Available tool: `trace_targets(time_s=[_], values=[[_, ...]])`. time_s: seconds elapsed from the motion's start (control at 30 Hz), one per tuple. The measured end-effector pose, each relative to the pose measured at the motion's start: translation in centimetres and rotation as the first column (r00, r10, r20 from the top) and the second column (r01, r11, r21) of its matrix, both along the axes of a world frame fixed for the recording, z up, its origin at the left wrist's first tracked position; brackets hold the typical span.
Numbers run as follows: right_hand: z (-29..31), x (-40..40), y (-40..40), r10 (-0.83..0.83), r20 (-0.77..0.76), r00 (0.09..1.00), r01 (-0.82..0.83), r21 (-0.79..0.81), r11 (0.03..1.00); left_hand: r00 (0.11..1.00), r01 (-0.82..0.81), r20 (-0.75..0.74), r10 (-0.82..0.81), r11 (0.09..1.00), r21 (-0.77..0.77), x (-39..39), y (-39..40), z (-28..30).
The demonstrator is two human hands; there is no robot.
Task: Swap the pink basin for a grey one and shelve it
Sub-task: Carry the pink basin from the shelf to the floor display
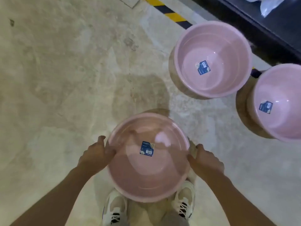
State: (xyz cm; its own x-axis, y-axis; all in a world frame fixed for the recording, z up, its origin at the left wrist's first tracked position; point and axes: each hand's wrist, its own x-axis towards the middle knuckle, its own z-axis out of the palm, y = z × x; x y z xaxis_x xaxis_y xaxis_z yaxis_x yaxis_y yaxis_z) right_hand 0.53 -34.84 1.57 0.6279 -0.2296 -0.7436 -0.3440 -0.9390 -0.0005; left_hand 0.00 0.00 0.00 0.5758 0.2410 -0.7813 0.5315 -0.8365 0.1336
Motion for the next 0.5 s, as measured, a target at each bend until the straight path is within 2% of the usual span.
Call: trace_targets(time_s=[0.07, 0.13, 0.27, 0.5], values=[[-1.9, -0.4, -0.1, 0.025, 0.041, 0.999, -0.023, -0.041, 0.999, 0.998, -0.054, 0.028, 0.054, 0.999, -0.005, -0.4, -0.2, -1.9], [-3.4, -1.1, 0.0, -0.041, 0.003, 0.999, 0.041, 0.008, 0.999, 0.998, -0.061, 0.002, 0.061, 0.998, 0.012, -0.8, -0.8, -2.9], [-5.5, -2.0, 0.8, -0.038, -0.021, 0.999, 0.039, 0.054, 0.998, 0.980, -0.157, 0.116, 0.163, 0.986, -0.054, -1.5, -1.0, -4.1], [-3.9, -1.7, 0.2, -0.010, 0.058, 0.998, 0.011, -0.001, 1.000, 0.976, -0.128, 0.157, 0.152, 0.980, -0.152, -0.7, -0.6, -1.7]])
